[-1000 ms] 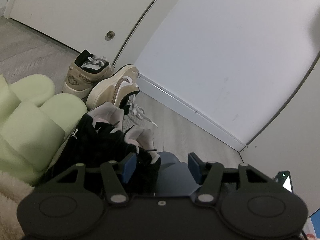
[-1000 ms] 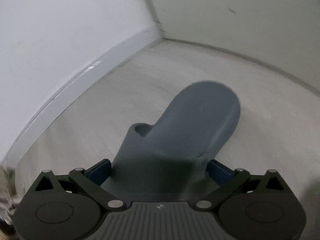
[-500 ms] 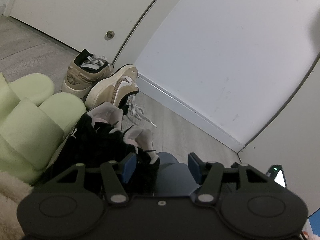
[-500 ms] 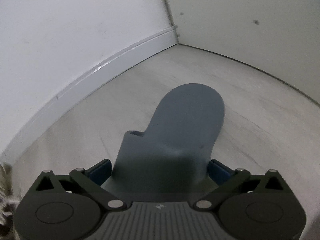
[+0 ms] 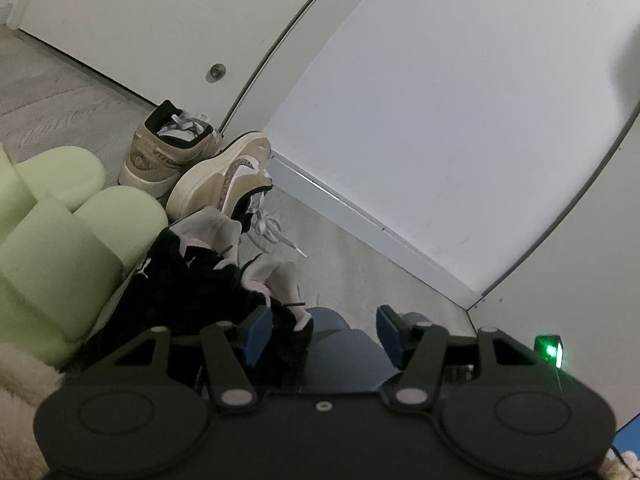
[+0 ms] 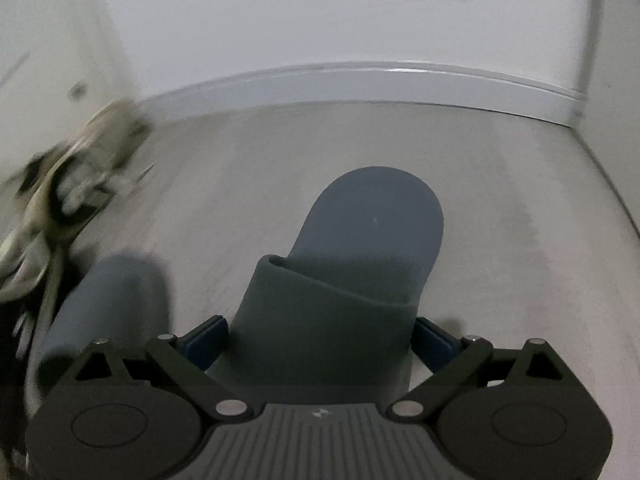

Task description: Organize scattered shoes

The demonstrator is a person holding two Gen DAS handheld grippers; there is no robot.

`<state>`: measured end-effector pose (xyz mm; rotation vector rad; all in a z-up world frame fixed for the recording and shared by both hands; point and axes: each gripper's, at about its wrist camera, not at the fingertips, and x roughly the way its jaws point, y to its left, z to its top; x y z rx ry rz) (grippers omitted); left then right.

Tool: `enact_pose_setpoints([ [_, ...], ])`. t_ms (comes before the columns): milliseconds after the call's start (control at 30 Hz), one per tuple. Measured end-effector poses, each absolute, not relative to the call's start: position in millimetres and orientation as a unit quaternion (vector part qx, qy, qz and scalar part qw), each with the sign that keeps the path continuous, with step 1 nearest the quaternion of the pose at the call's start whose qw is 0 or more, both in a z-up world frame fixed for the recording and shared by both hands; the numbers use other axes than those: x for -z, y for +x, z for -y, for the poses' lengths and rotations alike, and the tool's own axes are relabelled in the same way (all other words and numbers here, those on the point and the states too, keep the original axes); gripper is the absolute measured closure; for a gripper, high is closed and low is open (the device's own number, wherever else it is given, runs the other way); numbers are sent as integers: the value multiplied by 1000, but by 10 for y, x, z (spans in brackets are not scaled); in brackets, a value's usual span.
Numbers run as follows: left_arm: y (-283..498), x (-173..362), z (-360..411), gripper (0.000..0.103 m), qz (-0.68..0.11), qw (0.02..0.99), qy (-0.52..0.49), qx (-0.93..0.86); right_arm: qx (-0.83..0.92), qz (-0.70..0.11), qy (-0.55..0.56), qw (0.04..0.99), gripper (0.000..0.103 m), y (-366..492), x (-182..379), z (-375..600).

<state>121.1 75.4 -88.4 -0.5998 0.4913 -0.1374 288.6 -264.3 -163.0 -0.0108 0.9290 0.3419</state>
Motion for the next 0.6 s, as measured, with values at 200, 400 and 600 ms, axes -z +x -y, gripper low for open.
enact_pose_setpoints([
  [200,1188,872,-749,44,-236,926,-287,60,-119,-458,5,881,6,2710,1544,2583],
  [400,1184,846,-703,38,-239,932,-268,46,-46,-333,-70,939,7,2054,1213,2227],
  [600,1167,829,-675,37,-236,936,-257,48,-169,-352,170,905,25,1748,1243,2079],
])
